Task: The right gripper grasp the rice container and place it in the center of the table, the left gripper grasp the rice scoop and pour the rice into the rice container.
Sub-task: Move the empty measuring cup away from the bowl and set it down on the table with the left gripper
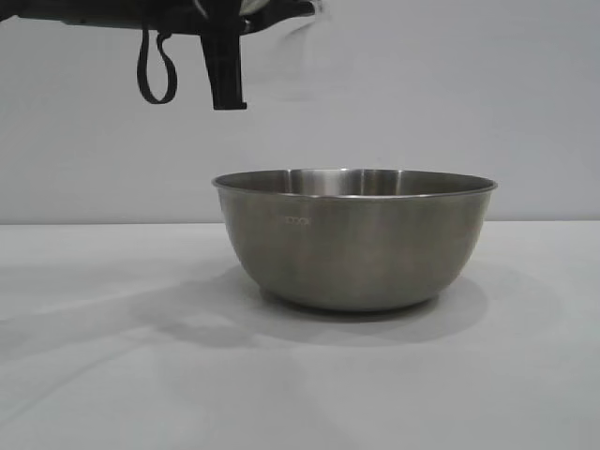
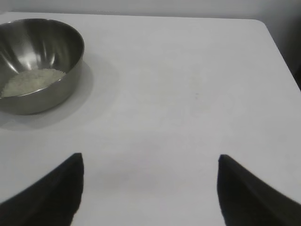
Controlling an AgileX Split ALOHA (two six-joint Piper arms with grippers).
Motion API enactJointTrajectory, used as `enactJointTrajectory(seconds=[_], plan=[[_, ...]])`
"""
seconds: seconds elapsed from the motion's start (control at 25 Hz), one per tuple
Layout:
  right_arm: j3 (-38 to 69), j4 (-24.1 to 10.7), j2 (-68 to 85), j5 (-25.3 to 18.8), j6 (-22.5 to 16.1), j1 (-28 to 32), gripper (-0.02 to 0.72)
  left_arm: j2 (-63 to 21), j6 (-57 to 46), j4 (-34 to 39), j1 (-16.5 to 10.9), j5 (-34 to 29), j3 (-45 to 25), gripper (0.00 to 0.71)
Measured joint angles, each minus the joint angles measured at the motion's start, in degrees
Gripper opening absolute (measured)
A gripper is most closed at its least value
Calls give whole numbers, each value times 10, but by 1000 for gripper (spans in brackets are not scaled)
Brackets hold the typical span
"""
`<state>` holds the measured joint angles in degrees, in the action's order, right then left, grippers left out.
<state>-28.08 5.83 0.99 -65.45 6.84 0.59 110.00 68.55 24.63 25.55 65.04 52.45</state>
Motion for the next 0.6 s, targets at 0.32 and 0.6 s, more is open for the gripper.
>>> enactJointTrajectory(seconds=[0.32,0.6], plan=[[0,0,0,0,0,0,525,0,-265,-216,0,0,0,0],[0,0,0,0,0,0,525,0,-445,-370,0,0,-15,0]])
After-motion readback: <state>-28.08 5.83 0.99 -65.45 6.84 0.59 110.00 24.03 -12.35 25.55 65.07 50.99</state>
